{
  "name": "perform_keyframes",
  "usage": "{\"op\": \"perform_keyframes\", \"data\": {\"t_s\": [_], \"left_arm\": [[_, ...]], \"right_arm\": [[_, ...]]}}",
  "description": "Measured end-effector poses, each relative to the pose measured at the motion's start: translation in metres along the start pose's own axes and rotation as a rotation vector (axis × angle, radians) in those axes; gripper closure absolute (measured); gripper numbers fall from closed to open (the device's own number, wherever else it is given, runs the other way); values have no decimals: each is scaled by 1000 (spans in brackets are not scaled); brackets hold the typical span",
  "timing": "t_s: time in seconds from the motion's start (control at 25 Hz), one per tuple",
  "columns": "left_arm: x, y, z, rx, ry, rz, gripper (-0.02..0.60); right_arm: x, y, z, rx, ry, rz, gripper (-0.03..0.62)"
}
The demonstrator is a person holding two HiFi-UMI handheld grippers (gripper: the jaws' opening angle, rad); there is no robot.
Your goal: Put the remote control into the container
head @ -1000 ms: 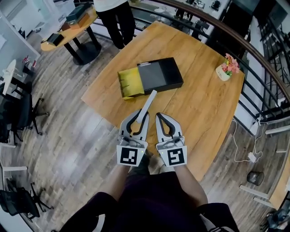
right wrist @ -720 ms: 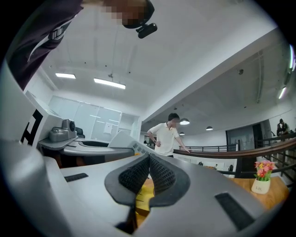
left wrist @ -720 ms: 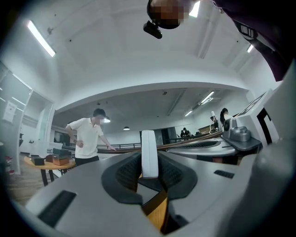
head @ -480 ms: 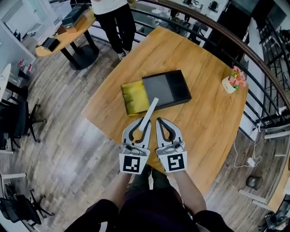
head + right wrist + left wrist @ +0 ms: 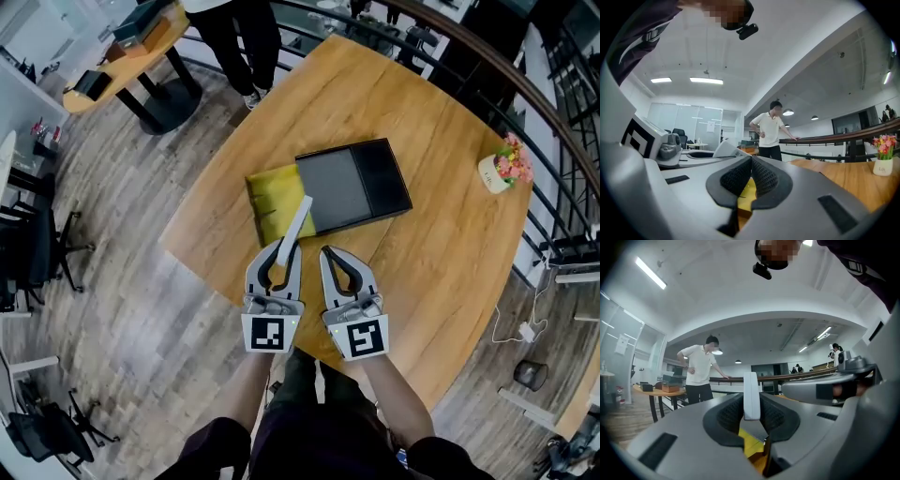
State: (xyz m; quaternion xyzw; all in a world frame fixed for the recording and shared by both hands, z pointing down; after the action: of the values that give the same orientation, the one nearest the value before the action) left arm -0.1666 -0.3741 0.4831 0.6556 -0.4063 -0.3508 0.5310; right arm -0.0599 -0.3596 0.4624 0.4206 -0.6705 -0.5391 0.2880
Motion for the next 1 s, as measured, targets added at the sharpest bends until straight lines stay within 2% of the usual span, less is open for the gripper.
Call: {"op": "perform_keyframes", "data": {"t_s": [0.16,0.28,0.44,0.6,1.0], "left_arm": [[19,39,6,40,-4,59,500],[37,68,12,70,-8,157,500],[54,94,15,55,-8,223,500],[60,104,14,47,-22,247,500],[54,97,10,64,-14,244,486]], "right_arm": [[-4,15,-3,13,6,25,576],[-8,21,-5,17,9,44,576],[-13,25,-9,8,16,59,576],[-17,28,-14,7,26,69,576],[-18,27,-17,3,34,71,576]]}}
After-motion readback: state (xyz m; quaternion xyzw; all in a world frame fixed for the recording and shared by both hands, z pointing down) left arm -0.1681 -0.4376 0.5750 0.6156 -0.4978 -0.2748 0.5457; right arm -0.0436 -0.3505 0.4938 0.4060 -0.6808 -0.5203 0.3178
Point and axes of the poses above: the fingertips, and each gripper's own axes: x forward along the fingers, z to its left, y out of its underside, the point moved 6 cm from there along -x, backward along the fingers, and after that the axes turned 12 degrees about x, right-handed, at the moved point
